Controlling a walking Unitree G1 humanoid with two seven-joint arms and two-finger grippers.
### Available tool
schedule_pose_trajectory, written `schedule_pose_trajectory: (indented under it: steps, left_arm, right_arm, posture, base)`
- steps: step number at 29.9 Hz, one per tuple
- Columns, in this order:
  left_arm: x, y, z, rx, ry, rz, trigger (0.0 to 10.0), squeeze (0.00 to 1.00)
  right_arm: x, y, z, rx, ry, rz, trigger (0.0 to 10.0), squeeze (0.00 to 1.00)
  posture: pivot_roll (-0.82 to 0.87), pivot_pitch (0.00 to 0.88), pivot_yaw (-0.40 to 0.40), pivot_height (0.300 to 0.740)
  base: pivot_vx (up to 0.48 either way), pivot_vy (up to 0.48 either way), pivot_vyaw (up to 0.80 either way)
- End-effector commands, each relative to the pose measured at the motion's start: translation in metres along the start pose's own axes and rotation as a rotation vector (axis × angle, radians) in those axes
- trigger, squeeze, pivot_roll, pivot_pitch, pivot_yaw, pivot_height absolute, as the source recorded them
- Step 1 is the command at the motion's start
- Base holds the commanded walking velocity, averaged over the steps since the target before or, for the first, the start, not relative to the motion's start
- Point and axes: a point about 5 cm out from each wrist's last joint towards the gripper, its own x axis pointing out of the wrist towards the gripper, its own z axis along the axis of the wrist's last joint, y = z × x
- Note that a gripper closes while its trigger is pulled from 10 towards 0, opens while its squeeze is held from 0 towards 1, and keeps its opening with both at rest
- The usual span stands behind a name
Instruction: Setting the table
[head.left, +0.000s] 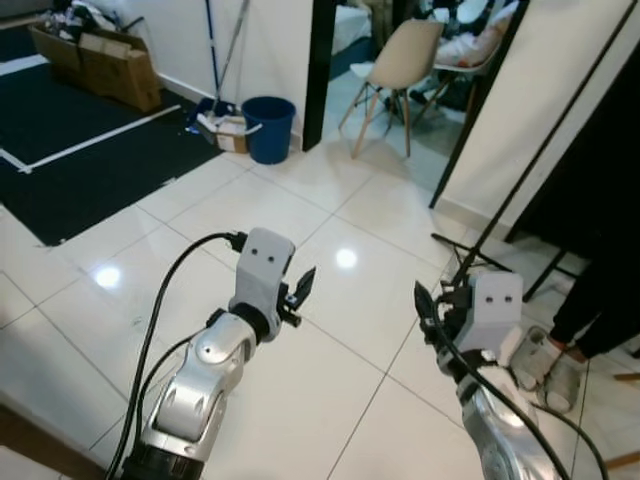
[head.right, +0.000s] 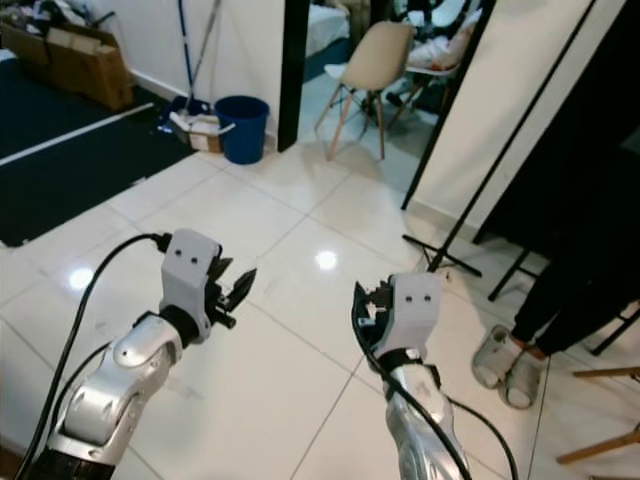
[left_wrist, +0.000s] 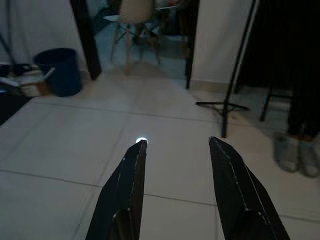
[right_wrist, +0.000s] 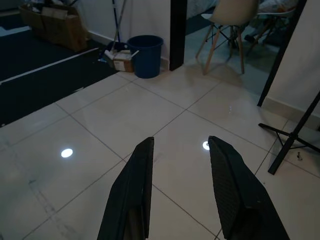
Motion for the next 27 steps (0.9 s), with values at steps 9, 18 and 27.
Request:
schedule_pose_trajectory:
  steps: [9, 18, 27]
  left_arm:
    - [-0.003, -0.018, -0.012, 0.055, 0.013, -0.043, 10.0, 0.0]
    - [-0.001, -0.018, -0.014, 0.061, 0.003, -0.044, 10.0, 0.0]
    - [-0.001, -0.014, -0.016, 0.074, 0.005, -0.031, 10.0, 0.0]
  right_arm:
    - [-0.005, -0.003, -0.01, -0.006, 0.021, -0.033, 10.0, 0.0]
    - [-0.004, -0.001, -0.01, -0.014, 0.011, -0.026, 10.0, 0.0]
    - [-0.004, 0.0, -0.012, -0.012, 0.01, -0.022, 10.0, 0.0]
  posture:
    - [0.01, 0.103, 0.031, 0.74]
    - [0.02, 0.094, 0.036, 0.74]
    - [0.02, 0.094, 0.037, 0.74]
  base:
    - [0.48, 0.0, 0.0]
    - [0.48, 0.0, 0.0]
    - [0.48, 0.0, 0.0]
